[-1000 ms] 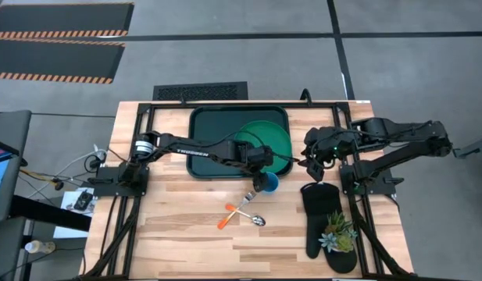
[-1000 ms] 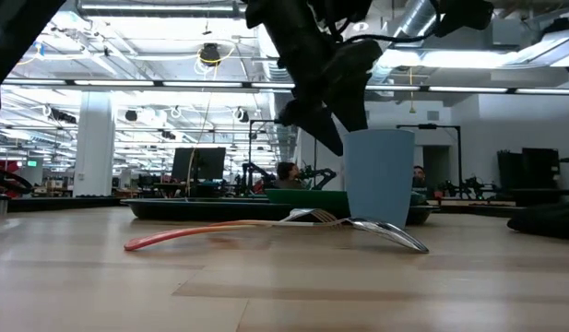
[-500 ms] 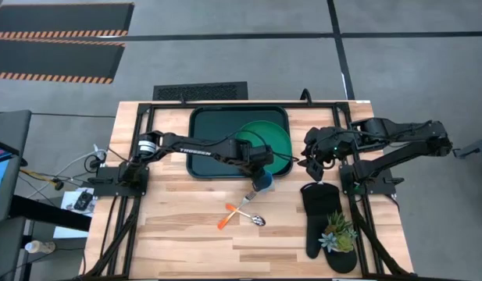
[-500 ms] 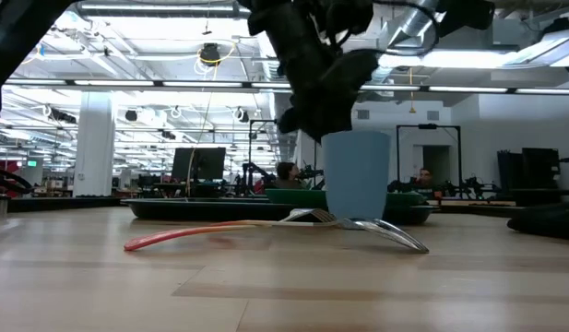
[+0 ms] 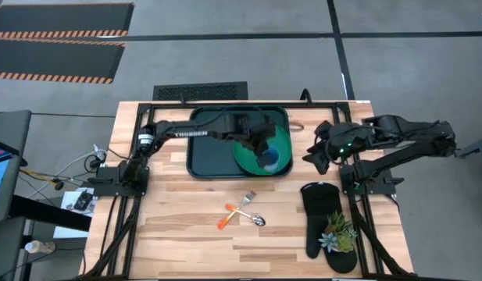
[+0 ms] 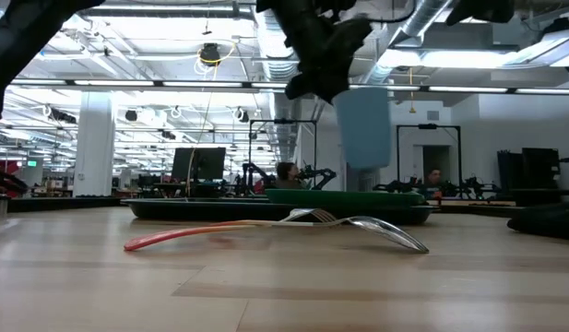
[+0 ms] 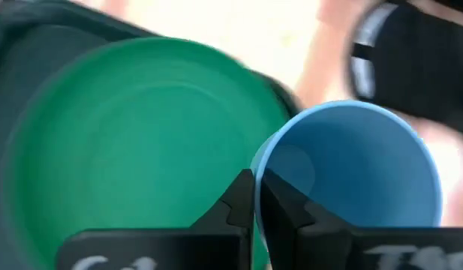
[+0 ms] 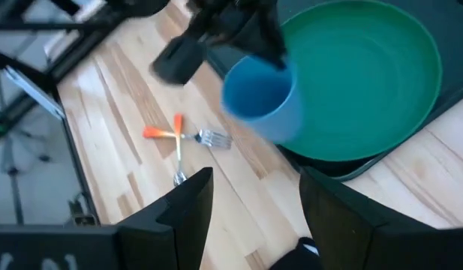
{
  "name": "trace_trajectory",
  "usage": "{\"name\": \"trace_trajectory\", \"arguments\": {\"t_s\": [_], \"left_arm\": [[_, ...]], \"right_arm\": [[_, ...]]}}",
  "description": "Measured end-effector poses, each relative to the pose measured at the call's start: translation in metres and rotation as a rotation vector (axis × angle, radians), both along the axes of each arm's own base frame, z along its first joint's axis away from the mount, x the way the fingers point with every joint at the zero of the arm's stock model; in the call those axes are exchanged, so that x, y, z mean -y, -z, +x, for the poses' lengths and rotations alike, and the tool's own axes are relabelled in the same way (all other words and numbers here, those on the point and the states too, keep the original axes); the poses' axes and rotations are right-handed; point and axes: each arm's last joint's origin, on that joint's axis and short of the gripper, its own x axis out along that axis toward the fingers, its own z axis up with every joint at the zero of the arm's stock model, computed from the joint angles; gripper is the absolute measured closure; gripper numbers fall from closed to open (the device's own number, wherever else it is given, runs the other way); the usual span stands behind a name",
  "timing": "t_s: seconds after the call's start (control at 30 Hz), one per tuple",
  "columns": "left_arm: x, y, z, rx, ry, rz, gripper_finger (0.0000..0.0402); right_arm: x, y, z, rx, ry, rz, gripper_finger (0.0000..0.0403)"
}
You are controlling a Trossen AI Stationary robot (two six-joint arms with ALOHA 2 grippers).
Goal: Pick and place plate/cup/fork/spoon on tray
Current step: Put the blue cup on top of the green plate on the black tray
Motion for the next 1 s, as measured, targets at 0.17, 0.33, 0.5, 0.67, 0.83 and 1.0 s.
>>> {"name": "trace_trajectory", "arguments": {"t_s": [0.17,0.33,0.5,0.67,0.83,1.0], "left_arm": [[-0.056,-0.007,-0.012,0.020,-0.104,0.029,0.0401],[-0.111,-0.006,-0.029,0.027,-0.197,0.064,0.0401],[-0.163,-0.010,-0.051,0.063,-0.304,0.118,0.0401],[-0.199,-0.010,-0.072,0.084,-0.389,0.107,0.0401],[-0.210,0.007,-0.069,0.094,-0.394,0.046,0.0401],[-0.209,0.033,-0.048,0.057,-0.345,0.010,0.0401]], "right_arm": [[-0.001,-0.007,-0.015,0.058,0.047,-0.001,0.0180],[-0.002,-0.009,-0.020,0.080,0.080,-0.028,0.0180],[-0.003,-0.008,-0.019,0.077,0.089,-0.024,0.0180],[-0.004,-0.006,-0.014,0.061,0.091,-0.026,0.0180],[-0.004,-0.004,-0.010,0.039,0.101,-0.041,0.0180],[-0.003,-0.002,-0.009,0.029,0.118,-0.060,0.0180]]}}
